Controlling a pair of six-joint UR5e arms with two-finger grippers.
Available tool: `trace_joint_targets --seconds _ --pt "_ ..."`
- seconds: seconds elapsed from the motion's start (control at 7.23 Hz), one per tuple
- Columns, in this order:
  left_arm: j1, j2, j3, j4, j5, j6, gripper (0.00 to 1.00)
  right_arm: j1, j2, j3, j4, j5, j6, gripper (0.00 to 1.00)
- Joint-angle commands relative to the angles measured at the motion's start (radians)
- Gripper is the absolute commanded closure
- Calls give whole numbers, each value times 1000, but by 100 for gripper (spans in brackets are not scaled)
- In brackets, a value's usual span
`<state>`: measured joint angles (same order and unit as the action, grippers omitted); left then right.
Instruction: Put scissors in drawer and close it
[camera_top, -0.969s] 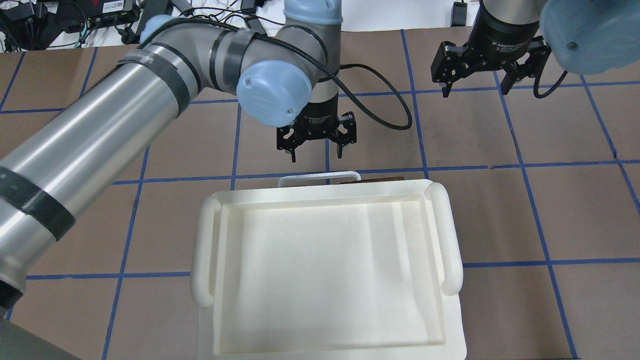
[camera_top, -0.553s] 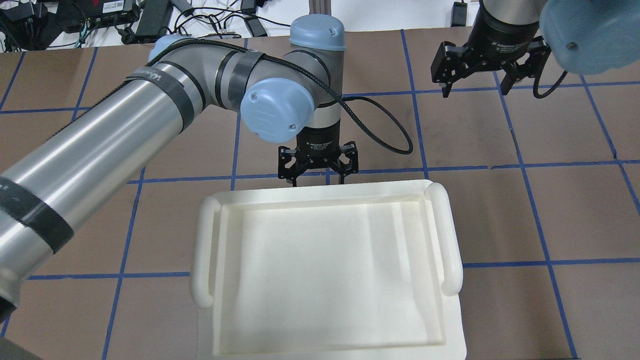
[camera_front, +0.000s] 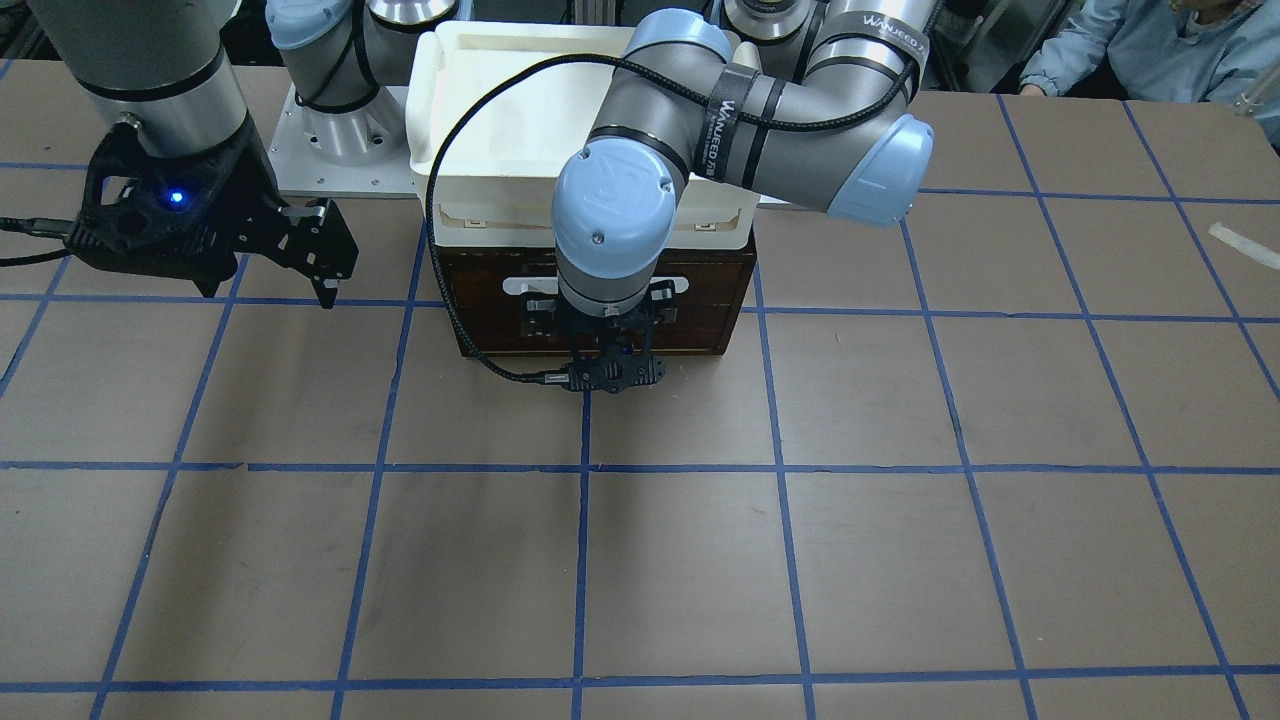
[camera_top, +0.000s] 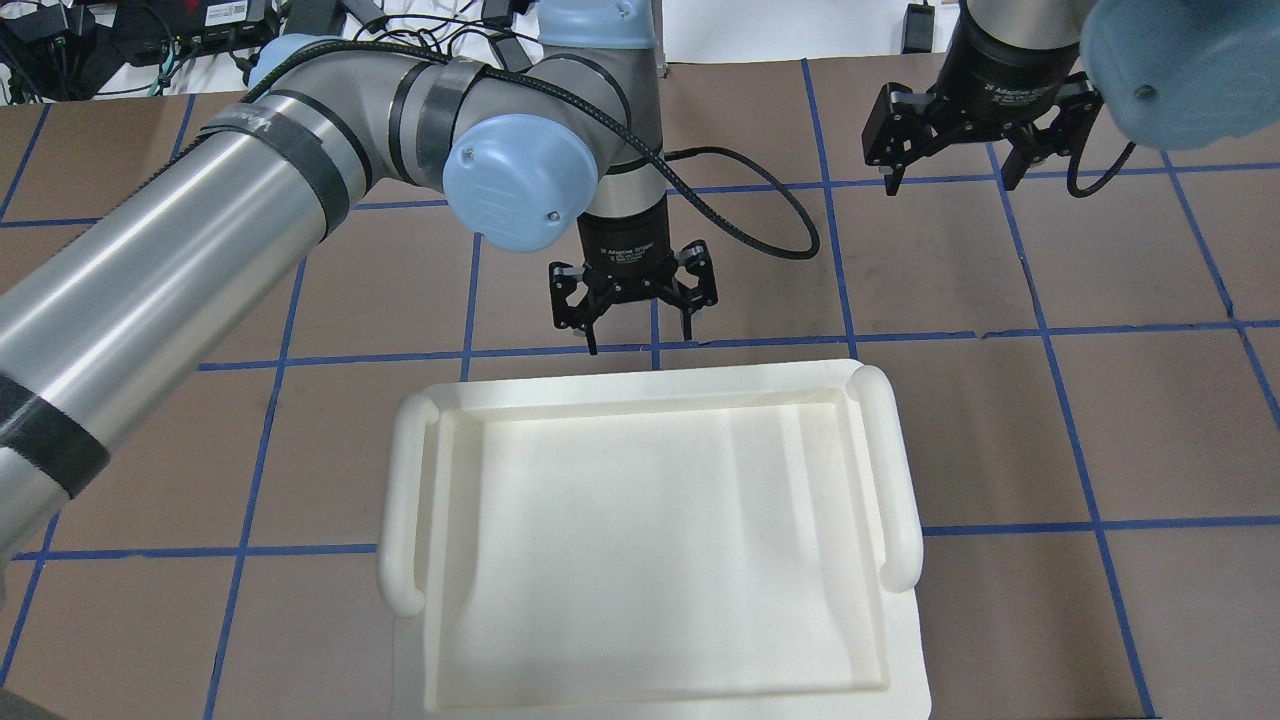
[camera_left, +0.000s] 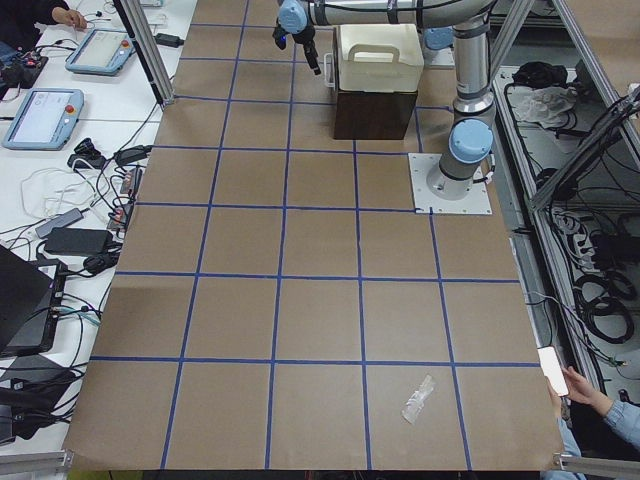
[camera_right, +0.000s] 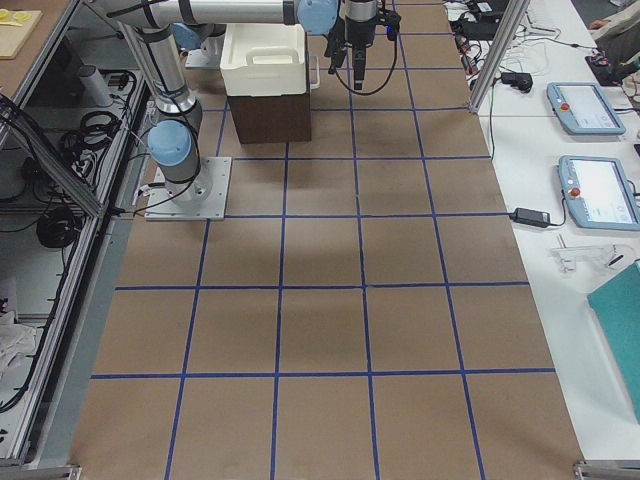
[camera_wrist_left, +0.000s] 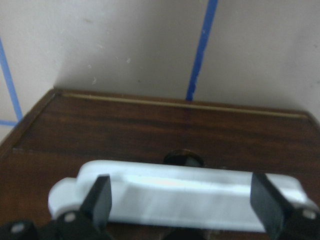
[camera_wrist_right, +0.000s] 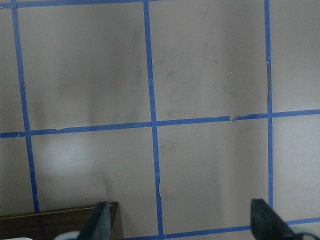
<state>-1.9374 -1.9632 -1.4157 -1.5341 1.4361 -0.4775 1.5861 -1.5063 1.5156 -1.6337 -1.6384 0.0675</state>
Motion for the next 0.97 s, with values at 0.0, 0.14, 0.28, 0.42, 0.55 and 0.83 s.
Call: trace_joint_targets --seconds 0.0,0.14,0.28,0.42,0.55,0.83 --pt "30 36 61 130 140 178 0 0 0 0 0 0 0 0" --pt "50 81 75 108 173 301 0 0 0 0 0 0 0 0" --pt "67 140 83 48 190 318 0 0 0 0 0 0 0 0" --pt "87 215 81 -56 225 321 0 0 0 0 -1 0 0 0" --pt "119 292 60 -186 225 321 0 -1 0 0 0 2 0 0" --pt "233 401 -38 -247 164 377 0 0 -3 -3 12 17 2 0"
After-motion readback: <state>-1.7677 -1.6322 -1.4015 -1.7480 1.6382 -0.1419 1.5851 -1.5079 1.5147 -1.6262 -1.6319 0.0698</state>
